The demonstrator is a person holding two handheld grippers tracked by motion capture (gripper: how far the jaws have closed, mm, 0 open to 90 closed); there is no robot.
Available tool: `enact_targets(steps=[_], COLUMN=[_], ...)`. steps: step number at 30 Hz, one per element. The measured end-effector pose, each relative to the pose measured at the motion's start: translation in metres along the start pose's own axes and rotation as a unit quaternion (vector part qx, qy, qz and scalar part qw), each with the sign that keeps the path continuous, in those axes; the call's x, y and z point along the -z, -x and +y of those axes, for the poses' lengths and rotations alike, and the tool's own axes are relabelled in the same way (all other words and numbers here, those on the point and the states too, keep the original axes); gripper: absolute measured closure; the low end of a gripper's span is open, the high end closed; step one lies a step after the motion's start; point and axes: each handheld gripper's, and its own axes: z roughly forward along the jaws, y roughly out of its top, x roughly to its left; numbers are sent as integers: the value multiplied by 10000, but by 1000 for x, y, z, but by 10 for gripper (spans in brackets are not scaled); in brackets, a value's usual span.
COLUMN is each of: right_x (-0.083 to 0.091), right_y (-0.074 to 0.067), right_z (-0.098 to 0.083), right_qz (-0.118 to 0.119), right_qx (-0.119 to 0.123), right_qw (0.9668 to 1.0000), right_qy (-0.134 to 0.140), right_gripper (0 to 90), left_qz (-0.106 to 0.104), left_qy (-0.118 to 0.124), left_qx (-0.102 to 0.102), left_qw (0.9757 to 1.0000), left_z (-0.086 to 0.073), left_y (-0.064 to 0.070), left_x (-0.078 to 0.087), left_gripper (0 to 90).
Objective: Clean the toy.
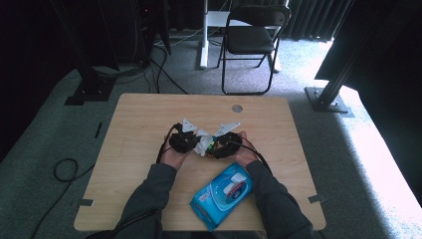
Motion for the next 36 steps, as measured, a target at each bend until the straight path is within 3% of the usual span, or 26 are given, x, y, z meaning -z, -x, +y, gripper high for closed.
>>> enact_targets(steps=[6,13,26,36], right_x=[0,-2,-1,0], right_y=[-3,-4,-2,-1], right_z=[1,2,2,1], right_qz=[66,85,1,-17], right_qx=[69,89,1,-35], right_qw=[10000,9999,10000,9999], right_qy=[15,9,67,123], right_gripper=[343,343,342,342], left_qz=[73,71,-523,-607], left_qy=[21,-48,138,141], left_qx=[90,-105,-432,-542], left_qw=[9999,9999,9976,9966], left_z=[4,9,12,13], left_y=[-1,6,27,31], left_x=[-3,-7,-8,-6], left_gripper=[844,844,843,842])
